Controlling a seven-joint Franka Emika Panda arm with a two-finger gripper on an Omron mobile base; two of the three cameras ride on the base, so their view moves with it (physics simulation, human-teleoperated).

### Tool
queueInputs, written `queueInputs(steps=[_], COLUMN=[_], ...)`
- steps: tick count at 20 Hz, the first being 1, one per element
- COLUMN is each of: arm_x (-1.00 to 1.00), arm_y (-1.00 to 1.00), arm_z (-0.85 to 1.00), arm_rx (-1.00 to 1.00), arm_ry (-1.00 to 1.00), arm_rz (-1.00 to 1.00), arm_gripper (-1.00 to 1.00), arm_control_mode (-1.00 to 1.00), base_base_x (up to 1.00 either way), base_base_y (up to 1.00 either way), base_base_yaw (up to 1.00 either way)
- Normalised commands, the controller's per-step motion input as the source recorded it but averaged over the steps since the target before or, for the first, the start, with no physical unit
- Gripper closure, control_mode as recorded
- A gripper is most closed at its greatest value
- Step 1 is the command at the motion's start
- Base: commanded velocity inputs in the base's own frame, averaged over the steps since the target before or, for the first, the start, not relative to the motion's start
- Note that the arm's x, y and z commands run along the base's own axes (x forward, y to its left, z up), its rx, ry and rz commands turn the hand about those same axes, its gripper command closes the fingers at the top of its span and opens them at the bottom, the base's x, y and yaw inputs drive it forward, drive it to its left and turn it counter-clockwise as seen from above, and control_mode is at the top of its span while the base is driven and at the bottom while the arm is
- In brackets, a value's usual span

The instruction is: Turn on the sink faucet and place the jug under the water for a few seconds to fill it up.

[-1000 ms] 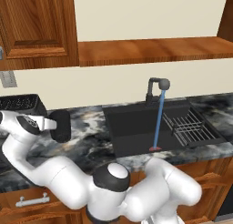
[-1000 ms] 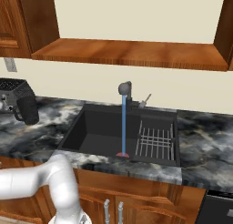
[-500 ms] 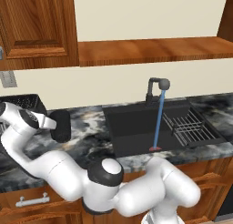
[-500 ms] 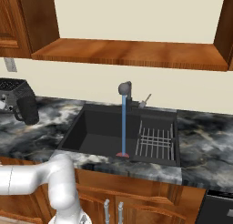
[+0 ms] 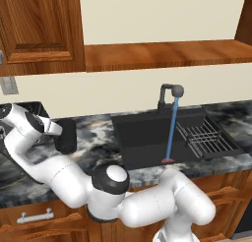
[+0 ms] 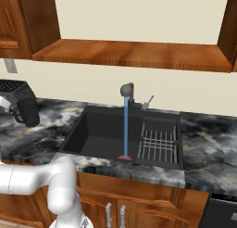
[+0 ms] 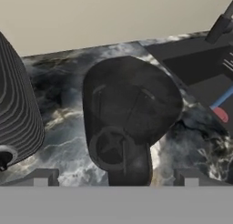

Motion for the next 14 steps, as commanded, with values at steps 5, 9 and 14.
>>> queueInputs(steps=[5, 9, 14], arm_x=[0.05, 0.00, 0.00], arm_y=[-0.11, -0.18, -0.14], arm_z=[-0.08, -0.04, -0.05], arm_rx=[0.05, 0.07, 0.06], arm_ry=[0.00, 0.00, 0.00], arm_rz=[0.00, 0.00, 0.00], arm_gripper=[-1.00, -1.00, -1.00], arm_control_mode=[-1.00, -1.00, -1.00], base_base_x=[0.00, 0.00, 0.00], base_base_y=[0.00, 0.00, 0.00], base_base_yaw=[0.00, 0.00, 0.00])
